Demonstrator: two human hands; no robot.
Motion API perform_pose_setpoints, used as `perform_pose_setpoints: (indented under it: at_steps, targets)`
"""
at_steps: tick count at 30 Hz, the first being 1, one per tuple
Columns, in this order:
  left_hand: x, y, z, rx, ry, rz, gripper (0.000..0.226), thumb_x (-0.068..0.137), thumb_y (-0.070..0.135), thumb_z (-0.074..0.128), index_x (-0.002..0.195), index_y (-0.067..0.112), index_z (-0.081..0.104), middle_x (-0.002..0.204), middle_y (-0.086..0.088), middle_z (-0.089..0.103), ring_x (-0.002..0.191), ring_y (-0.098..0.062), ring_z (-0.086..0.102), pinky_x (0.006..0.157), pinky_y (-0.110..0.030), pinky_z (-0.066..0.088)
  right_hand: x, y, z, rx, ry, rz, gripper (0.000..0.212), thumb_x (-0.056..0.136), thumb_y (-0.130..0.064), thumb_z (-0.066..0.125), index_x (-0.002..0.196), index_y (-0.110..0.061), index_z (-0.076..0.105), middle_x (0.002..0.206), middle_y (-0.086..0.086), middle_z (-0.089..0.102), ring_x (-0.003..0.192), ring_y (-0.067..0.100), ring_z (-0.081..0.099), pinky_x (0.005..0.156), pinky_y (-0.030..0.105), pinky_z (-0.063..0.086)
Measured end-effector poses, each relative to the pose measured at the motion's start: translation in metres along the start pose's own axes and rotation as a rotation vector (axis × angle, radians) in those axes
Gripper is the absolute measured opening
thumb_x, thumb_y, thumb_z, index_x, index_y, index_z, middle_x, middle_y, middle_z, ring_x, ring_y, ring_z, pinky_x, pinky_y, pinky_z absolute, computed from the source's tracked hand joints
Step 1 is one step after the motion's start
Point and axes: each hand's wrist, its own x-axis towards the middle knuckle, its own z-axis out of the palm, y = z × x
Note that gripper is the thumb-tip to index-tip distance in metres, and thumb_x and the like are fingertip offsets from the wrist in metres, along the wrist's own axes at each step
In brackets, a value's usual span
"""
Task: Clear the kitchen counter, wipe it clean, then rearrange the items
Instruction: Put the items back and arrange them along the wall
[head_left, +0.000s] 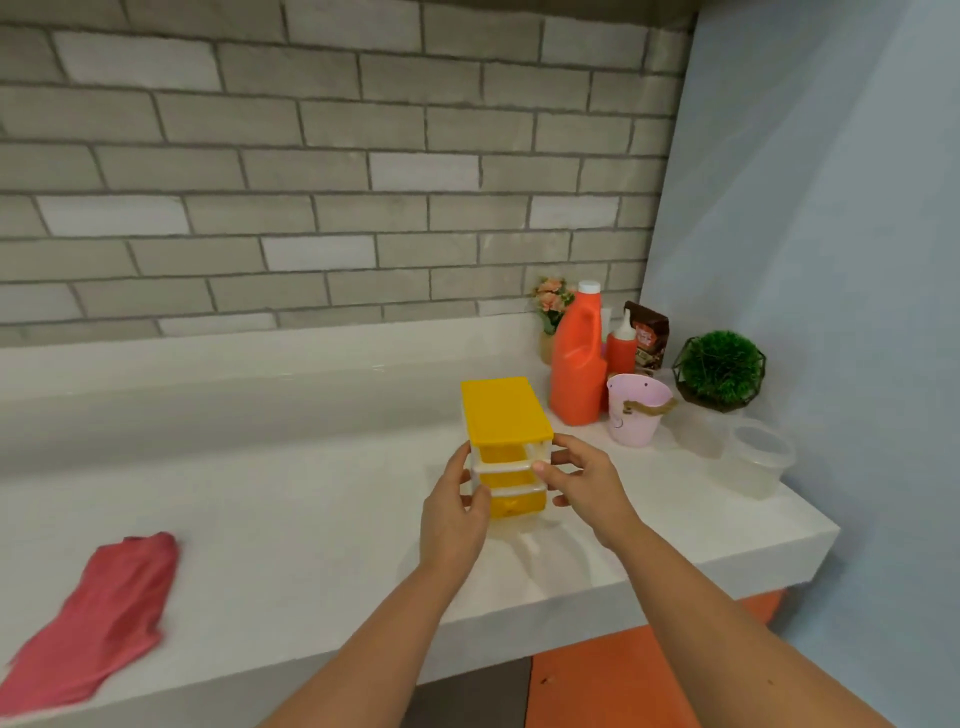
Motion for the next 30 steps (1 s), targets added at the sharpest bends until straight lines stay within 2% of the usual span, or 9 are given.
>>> perform_pose_setpoints:
  at_steps: [5,10,16,19,21,25,30]
  targets:
    - [0.016,-0.023,-0.084,0.019,0.081,-0.009,0.048,0.094,0.025,0.049,0.140,0.028,0.036,0.128,-0.005,0.057,0.105,-0.020,0.061,0.087,-0.031,0.051,0.009,-0.026,0.089,0.015,-0.044,-0.046,0.033,0.083,-0.018,0.069,0.115,-0.024,0.062,0.098,0.014,0.064,0.073,0.021,0.060,0.053,0.026,0.048]
    - [0.029,-0.050,-0.176,0.043,0.147,-0.004,0.048,0.093,0.023,0.052,0.139,0.026,0.039,0.121,-0.007,0.062,0.098,-0.021,0.064,0.087,-0.036,0.053,0.014,-0.050,0.186,0.023,-0.098,-0.064,0.036,0.084,-0.021,0.068,0.120,-0.020,0.061,0.096,0.011,0.066,0.078,0.022,0.062,0.053,0.027,0.049]
    - [0.044,-0.089,-0.274,0.095,0.217,-0.052,0.049,0.093,0.028,0.051,0.140,0.030,0.037,0.124,-0.004,0.061,0.101,-0.020,0.063,0.089,-0.038,0.052,0.012,-0.076,0.296,0.054,-0.150,-0.089,0.034,0.084,-0.022,0.068,0.118,-0.024,0.061,0.097,0.009,0.067,0.081,0.022,0.064,0.053,0.025,0.050]
    - [0.053,-0.103,-0.305,0.081,0.253,-0.069,0.049,0.094,0.028,0.050,0.141,0.030,0.035,0.125,-0.004,0.060,0.102,-0.018,0.062,0.088,-0.033,0.052,0.020,-0.085,0.337,0.046,-0.177,-0.111,0.032,0.084,-0.021,0.067,0.116,-0.024,0.062,0.094,0.007,0.066,0.080,0.021,0.064,0.053,0.025,0.050]
    - [0.064,-0.111,-0.323,0.072,0.281,-0.082,0.049,0.094,0.027,0.049,0.141,0.030,0.035,0.126,-0.004,0.059,0.100,-0.017,0.061,0.086,-0.029,0.051,0.030,-0.091,0.360,0.035,-0.191,-0.127,0.031,0.084,-0.020,0.068,0.115,-0.024,0.063,0.090,0.003,0.066,0.080,0.020,0.064,0.058,0.029,0.053]
    - [0.087,-0.128,-0.350,0.058,0.341,-0.097,0.048,0.095,0.026,0.048,0.141,0.028,0.036,0.125,-0.006,0.060,0.090,-0.010,0.058,0.079,-0.021,0.046,0.059,-0.093,0.402,-0.010,-0.239,-0.139,0.033,0.082,-0.022,0.069,0.115,-0.022,0.064,0.083,-0.005,0.064,0.084,0.021,0.066,0.078,0.040,0.056]
    - [0.110,-0.145,-0.388,0.090,0.396,-0.126,0.048,0.095,0.027,0.048,0.141,0.027,0.035,0.126,-0.006,0.059,0.091,-0.008,0.056,0.076,-0.018,0.045,0.082,-0.103,0.456,-0.017,-0.298,-0.143,0.033,0.083,-0.021,0.069,0.116,-0.019,0.064,0.080,-0.009,0.060,0.087,0.026,0.066,0.081,0.046,0.055]
